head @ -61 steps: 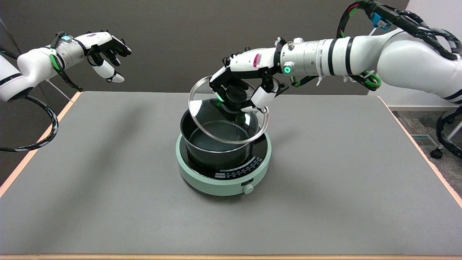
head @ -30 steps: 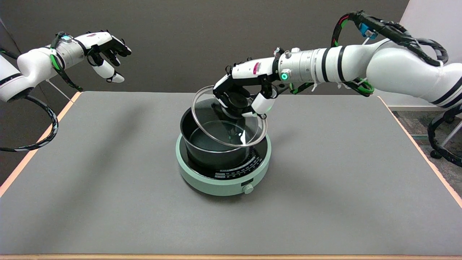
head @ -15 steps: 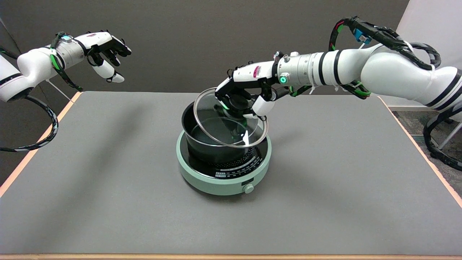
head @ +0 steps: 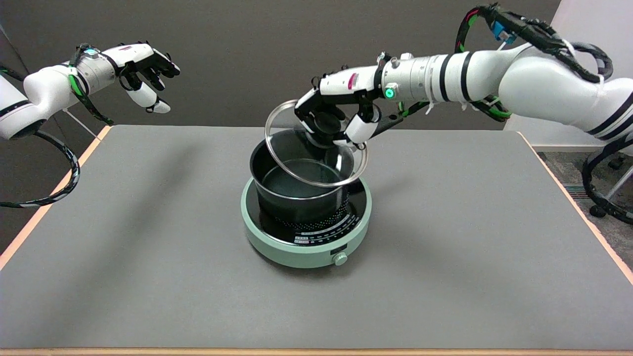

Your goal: Place the pot lid onto the pot.

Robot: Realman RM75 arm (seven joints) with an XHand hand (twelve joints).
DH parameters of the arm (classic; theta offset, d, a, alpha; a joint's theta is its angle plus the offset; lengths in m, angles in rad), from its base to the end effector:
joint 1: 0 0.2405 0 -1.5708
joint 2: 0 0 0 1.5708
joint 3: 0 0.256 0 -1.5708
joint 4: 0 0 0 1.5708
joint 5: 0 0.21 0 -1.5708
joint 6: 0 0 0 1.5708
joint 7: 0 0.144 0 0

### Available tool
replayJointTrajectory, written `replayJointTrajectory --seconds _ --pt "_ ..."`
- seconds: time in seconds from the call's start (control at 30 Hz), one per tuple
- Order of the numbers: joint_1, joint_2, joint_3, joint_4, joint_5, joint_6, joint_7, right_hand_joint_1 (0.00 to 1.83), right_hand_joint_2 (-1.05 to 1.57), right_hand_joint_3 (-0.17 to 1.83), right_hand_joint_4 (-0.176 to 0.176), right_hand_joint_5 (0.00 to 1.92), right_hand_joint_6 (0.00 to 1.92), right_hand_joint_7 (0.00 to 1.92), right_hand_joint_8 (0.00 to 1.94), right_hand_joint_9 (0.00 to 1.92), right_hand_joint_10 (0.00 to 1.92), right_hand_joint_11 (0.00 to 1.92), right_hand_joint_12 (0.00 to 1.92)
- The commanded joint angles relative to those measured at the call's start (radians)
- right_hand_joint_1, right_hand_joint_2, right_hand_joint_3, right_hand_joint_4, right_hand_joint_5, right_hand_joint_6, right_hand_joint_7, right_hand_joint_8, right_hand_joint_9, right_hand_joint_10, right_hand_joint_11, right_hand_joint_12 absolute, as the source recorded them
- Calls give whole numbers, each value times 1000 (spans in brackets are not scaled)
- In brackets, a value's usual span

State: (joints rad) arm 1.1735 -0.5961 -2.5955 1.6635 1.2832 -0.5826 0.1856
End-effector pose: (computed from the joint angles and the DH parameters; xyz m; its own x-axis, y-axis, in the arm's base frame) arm -0.0584 -0.4156 0.2647 0.9334 -0.3451 -0.0985 -0.0923 -0.4962 0.8633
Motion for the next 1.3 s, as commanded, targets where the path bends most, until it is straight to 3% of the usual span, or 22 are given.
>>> replayJointTrajectory --seconds 0.03,0.13,0.3,0.4,0.67,0.83,1.3 --pt "105 8 -2 40 -37 -22 34 1308 911 851 150 468 1608 677 1778 672 1921 -1 1921" --pt "124 -13 0 27 -40 -48 37 1308 912 849 150 467 1607 676 1778 669 1921 -1 1921" --pt "217 -108 0 -49 11 -354 40 1307 917 843 150 453 1592 671 1782 652 1921 -1 1921" --pt "220 -115 0 -58 14 -396 40 1297 940 818 143 414 1574 660 1798 513 1921 -1 1921" --pt "252 -156 0 -123 38 -610 40 1290 965 789 141 397 1554 639 1812 478 1921 -1 1921" --pt "276 -168 2 -131 39 -605 40 1277 1016 735 132 368 1513 592 1846 351 1921 -1 1921" --pt "379 -296 2 -232 80 -580 32 1271 1035 711 124 369 1505 581 1851 343 1921 -1 1921"
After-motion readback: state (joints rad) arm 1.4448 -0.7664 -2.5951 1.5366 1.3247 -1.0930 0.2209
